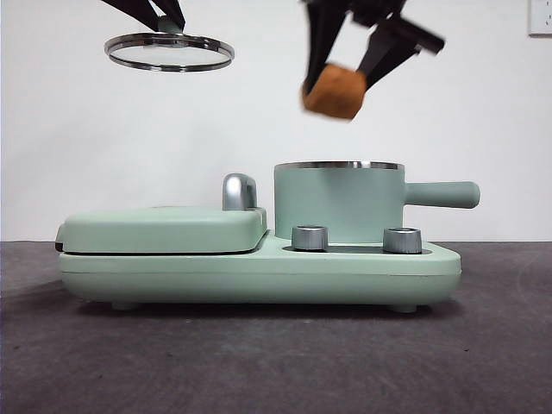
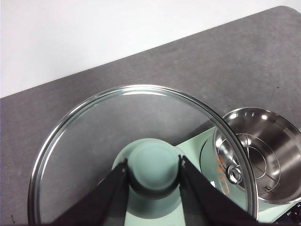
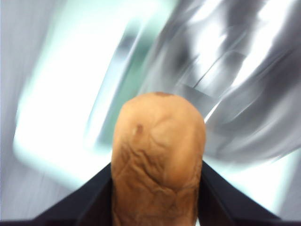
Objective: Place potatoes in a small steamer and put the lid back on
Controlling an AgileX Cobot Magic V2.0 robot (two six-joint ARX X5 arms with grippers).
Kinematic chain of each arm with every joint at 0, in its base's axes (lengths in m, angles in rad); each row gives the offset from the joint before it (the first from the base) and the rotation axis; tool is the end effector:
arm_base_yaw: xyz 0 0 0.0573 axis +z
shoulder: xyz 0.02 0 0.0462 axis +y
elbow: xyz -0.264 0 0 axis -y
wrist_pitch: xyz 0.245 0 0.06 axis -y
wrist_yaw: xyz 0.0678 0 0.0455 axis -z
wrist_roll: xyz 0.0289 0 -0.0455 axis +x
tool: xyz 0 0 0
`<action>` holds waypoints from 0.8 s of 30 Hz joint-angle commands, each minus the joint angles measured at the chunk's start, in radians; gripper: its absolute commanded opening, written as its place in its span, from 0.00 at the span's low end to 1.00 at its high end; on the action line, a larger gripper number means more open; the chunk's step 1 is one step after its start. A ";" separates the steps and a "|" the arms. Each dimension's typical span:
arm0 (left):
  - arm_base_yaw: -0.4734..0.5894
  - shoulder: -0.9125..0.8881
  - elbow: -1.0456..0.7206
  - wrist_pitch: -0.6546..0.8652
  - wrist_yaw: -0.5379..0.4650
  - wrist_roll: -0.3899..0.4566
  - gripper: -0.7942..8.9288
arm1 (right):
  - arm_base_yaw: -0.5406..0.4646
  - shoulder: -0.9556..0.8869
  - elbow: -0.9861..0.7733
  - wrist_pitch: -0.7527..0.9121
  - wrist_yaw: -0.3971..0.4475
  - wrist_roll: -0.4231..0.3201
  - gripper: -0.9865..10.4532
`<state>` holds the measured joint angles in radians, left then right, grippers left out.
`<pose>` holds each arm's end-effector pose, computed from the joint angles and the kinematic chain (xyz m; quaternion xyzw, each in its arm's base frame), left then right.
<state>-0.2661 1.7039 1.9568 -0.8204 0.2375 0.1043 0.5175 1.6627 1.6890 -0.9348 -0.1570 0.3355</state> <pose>0.3437 -0.1007 0.4330 0.0525 0.2671 -0.2535 0.9283 0.2992 0.1755 0.3568 0.0640 0.4753 0.2211 0.8492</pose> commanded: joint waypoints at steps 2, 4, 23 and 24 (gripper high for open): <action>-0.002 0.010 0.032 0.026 0.005 0.007 0.10 | -0.064 0.089 0.139 -0.027 -0.001 -0.056 0.19; -0.003 0.010 0.032 0.026 0.005 0.007 0.10 | -0.088 0.137 0.206 -0.050 -0.001 -0.069 0.19; -0.013 0.013 0.032 0.026 0.006 0.008 0.10 | -0.110 0.470 0.409 -0.203 0.027 -0.199 0.19; -0.013 0.014 0.032 0.027 0.006 0.008 0.10 | -0.110 0.472 0.409 -0.210 0.028 -0.205 0.19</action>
<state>-0.2771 1.7042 1.9568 -0.8204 0.2379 0.1043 0.4038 2.1101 2.0678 -1.1461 -0.1287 0.1520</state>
